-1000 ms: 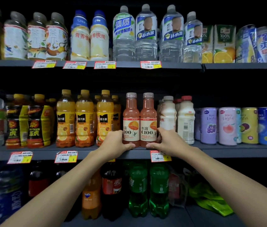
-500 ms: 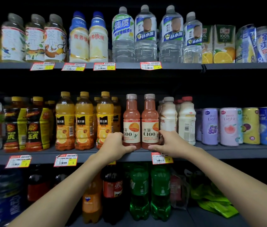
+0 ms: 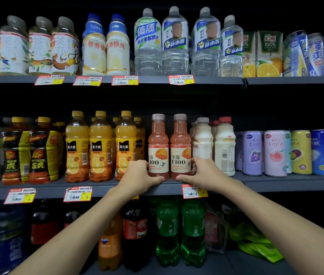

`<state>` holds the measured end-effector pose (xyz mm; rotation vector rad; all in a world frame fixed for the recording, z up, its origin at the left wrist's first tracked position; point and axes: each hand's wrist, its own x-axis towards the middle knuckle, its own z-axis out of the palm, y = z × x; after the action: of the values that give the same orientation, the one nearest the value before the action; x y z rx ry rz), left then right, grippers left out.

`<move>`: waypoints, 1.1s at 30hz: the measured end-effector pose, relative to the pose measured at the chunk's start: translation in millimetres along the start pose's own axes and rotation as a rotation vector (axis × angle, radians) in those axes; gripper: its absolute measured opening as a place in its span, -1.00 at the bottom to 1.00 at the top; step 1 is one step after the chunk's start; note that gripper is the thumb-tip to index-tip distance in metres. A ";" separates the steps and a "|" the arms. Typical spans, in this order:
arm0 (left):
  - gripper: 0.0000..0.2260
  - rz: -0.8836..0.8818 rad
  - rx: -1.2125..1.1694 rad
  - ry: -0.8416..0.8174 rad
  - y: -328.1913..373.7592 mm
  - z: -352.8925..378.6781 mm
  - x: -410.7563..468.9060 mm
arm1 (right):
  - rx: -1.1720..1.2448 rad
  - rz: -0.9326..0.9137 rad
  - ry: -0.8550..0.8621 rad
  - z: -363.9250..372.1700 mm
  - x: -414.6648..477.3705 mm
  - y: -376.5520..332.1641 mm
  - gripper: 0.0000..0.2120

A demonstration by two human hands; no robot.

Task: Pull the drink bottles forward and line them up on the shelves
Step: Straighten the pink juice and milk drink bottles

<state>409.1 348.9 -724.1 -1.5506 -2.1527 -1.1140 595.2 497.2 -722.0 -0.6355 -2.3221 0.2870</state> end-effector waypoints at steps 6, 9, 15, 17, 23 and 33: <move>-0.35 0.012 -0.060 0.219 15.9 3.0 -20.0 | -0.023 -0.007 0.114 -13.2 -11.7 0.7 -0.53; -0.60 0.211 -0.185 0.376 41.6 20.7 -36.2 | -0.015 0.040 0.302 -25.0 -20.3 22.8 -0.67; -0.63 0.279 -0.168 0.252 104.6 69.7 -24.3 | -0.159 0.219 0.565 -35.0 -25.2 51.9 -0.47; -0.64 0.223 -0.140 0.211 119.5 78.9 -14.2 | -0.083 0.289 0.595 -31.6 -24.1 57.6 -0.38; -0.48 0.017 0.015 0.147 149.0 98.4 4.6 | -0.006 0.380 0.595 -30.1 -20.9 69.1 -0.27; -0.26 -0.115 0.176 0.148 163.1 116.8 28.8 | -0.063 0.465 0.518 -30.3 -14.9 73.9 -0.44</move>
<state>568.5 473.7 -715.1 -1.2434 -2.1965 -1.0087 652.1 553.5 -735.9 -1.1342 -1.6779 0.2252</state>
